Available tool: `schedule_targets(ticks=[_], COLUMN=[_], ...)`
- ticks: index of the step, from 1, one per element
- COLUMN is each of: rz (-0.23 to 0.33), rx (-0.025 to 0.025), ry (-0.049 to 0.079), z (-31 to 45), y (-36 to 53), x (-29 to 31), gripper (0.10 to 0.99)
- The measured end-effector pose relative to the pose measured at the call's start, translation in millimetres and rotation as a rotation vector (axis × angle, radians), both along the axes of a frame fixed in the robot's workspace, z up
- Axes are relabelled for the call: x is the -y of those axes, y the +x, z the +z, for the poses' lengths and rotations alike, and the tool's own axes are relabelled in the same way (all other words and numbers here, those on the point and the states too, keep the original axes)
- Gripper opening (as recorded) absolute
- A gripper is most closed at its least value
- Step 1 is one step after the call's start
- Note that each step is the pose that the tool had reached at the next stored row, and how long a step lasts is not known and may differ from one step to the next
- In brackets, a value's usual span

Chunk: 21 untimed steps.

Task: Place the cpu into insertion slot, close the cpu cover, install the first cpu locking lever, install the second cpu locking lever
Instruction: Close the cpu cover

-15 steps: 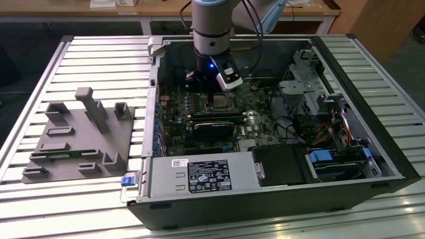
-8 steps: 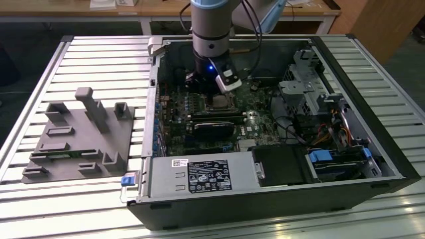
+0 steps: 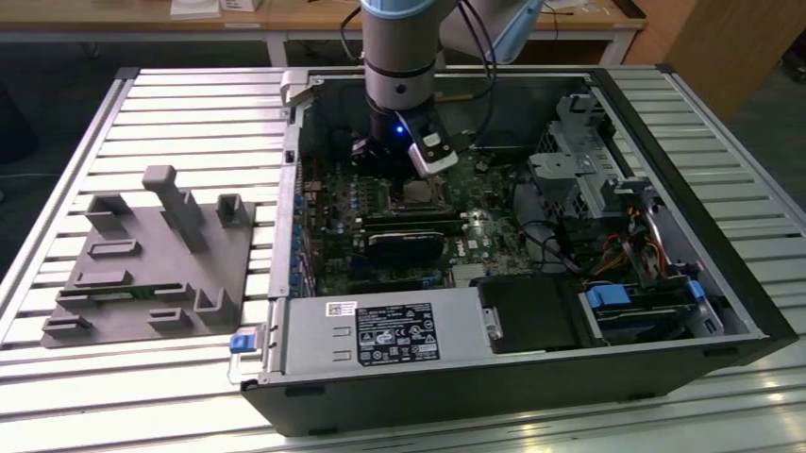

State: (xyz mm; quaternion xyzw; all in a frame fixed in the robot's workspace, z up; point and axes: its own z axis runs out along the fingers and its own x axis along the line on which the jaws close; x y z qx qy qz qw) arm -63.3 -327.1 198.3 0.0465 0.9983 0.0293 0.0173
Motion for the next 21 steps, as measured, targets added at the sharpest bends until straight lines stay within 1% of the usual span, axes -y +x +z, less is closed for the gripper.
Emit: schedule_targets(ticks=[8,12,17,21], rz=[0.000,0.000,0.000,0.000], rx=[0.0000,0.0007,0.0001,0.0001], ry=[0.000,0.001,0.000,0.000], z=[-0.7,0.2,4.7,11.2], y=[0.0,0.1,0.0,0.0], x=[0.0,-0.1,0.0,0.0], gripper=[0.106,0.106,0.106,0.106])
